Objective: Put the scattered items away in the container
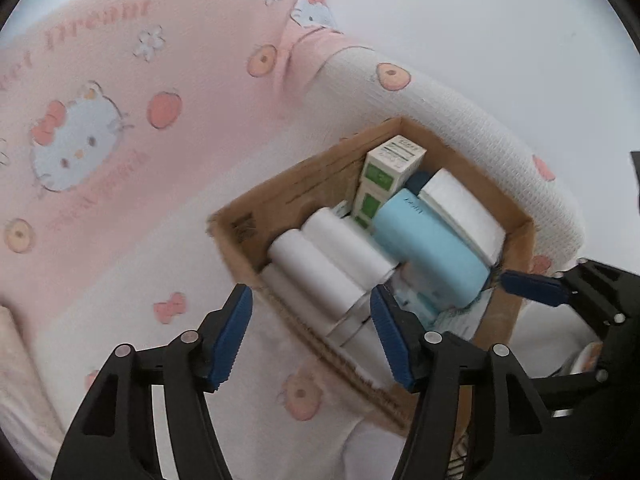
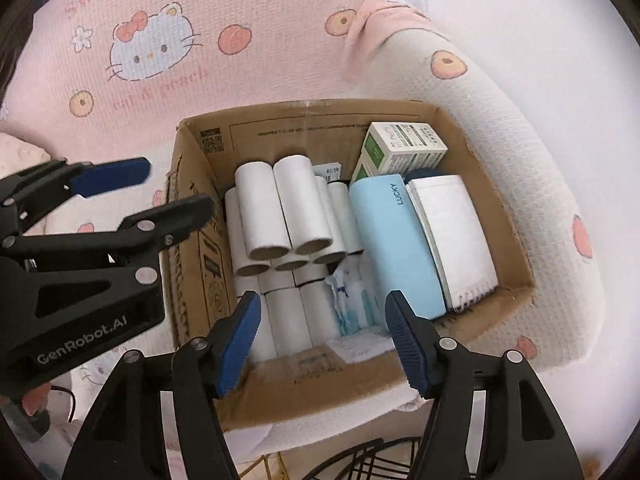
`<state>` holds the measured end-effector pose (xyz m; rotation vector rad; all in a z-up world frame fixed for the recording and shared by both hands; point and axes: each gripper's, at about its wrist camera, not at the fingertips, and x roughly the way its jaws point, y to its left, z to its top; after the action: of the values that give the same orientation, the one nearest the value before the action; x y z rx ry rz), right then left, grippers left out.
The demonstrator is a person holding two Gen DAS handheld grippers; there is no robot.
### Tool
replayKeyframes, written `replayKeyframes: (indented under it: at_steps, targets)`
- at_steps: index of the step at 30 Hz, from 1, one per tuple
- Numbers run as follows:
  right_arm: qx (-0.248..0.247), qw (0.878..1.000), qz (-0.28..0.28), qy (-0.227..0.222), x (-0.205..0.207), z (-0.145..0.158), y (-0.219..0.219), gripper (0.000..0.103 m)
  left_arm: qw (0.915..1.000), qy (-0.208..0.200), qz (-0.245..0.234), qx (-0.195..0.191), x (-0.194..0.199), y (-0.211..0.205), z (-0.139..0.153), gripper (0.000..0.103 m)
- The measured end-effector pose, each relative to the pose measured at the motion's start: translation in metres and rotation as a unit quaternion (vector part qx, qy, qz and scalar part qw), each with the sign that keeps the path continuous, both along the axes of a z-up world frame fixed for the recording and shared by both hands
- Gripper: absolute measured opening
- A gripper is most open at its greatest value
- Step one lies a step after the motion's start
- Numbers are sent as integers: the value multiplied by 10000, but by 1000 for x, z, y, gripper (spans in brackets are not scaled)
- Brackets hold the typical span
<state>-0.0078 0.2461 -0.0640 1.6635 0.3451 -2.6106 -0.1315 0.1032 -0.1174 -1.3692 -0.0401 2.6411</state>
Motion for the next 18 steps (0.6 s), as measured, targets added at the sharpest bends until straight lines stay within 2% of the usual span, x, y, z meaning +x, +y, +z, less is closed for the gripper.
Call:
replayKeyframes:
  at_steps: [6,9,18]
  targets:
    - [-203,9995,-216,110,22,13,4,69,9991,166,-182,-333,25,-4,25,67]
    - [-76,9997,-166,167,35,19,2,69,9983,317,-113,-473,37,-7,35,67]
    - [524,9955,-126,777,58,49,-19,71,9983,455,-146,-336,54,-10,50,68]
